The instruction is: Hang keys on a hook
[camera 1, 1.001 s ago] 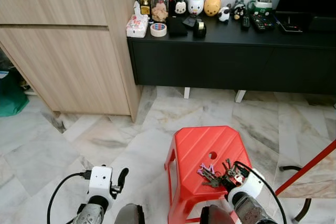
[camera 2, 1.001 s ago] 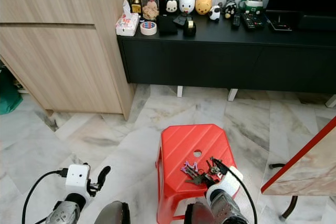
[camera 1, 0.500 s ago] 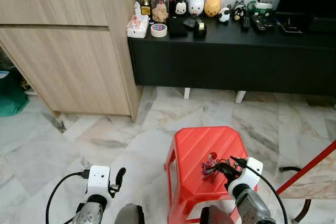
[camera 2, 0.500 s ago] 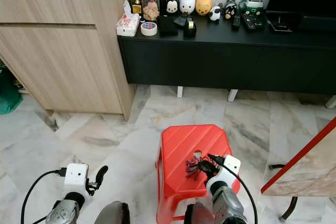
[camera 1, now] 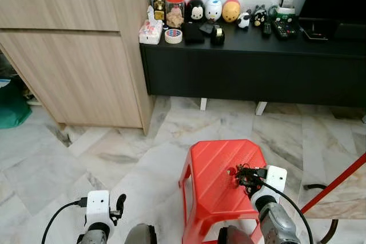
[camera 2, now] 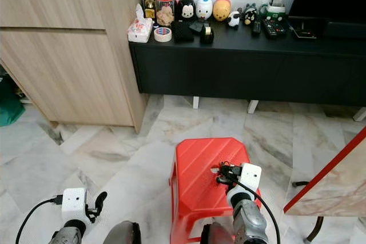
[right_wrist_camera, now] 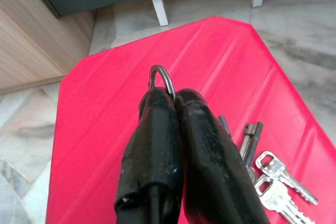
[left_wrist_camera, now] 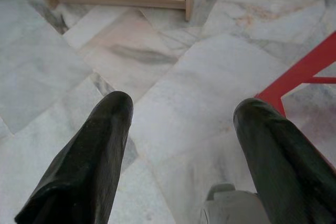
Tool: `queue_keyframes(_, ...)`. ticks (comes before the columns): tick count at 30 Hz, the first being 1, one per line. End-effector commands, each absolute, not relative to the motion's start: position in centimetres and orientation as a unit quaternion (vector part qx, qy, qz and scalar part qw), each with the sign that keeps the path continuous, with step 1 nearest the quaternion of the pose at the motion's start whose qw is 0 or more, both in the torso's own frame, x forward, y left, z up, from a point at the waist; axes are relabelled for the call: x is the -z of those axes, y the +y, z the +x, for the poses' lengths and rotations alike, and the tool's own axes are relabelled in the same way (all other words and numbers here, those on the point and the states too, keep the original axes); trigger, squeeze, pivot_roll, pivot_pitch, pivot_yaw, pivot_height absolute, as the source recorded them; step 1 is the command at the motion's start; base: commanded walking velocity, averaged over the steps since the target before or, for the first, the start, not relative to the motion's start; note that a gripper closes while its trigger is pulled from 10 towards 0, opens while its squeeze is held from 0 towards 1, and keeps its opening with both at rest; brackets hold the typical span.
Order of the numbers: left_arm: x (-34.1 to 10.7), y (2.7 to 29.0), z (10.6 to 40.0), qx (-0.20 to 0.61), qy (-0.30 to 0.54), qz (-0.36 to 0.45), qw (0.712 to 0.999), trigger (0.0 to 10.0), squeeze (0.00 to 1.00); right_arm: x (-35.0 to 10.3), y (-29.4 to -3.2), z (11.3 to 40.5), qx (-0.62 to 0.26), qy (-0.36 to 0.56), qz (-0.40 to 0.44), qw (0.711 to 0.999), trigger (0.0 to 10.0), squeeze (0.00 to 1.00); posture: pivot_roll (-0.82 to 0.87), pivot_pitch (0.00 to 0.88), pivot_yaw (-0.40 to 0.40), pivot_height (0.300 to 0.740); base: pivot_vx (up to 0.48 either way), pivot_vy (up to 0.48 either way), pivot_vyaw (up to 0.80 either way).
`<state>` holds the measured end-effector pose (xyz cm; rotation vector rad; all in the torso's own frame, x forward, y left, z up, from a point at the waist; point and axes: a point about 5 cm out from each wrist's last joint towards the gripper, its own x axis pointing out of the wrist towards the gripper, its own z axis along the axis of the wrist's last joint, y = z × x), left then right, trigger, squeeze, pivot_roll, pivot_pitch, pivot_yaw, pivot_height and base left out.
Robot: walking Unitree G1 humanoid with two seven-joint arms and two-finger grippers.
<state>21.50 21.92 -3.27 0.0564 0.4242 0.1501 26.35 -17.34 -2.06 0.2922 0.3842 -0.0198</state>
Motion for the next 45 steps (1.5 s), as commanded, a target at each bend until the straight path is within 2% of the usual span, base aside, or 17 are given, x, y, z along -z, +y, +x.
queue_keyframes(1,3.6,21.9,21.3,-0.080,0.218,0.027,0.972,10.0,0.00,1.5,-18.0,26.7,0.019,0.173,0.133,0.976,10.0,0.00,0.04,0.000,-0.054,0.666,0.000,0.000,0.00)
queue_keyframes(14,3.9,21.8,21.6,-0.074,0.231,0.032,0.970,10.0,0.00,0.3,-16.9,28.1,0.013,0.150,0.123,0.981,10.0,0.00,0.03,0.000,-0.049,0.740,0.000,0.000,0.00)
queue_keyframes(26,5.3,22.1,20.1,-0.074,0.278,0.033,0.957,10.0,0.00,1.2,-17.5,27.3,0.027,0.186,0.098,0.977,10.0,0.00,0.03,0.000,-0.049,0.740,0.000,0.000,0.00)
queue_keyframes(37,7.1,22.2,17.8,-0.093,0.344,0.015,0.934,10.0,0.00,4.1,-18.3,24.5,0.046,0.283,0.067,0.956,10.0,0.00,0.03,0.000,-0.048,0.740,0.000,0.000,0.00)
queue_keyframes(45,7.3,22.1,17.6,-0.094,0.355,0.010,0.930,10.0,0.00,5.9,-19.4,22.1,0.054,0.349,0.042,0.935,10.0,0.00,0.03,0.005,-0.041,0.740,0.000,0.000,0.00)
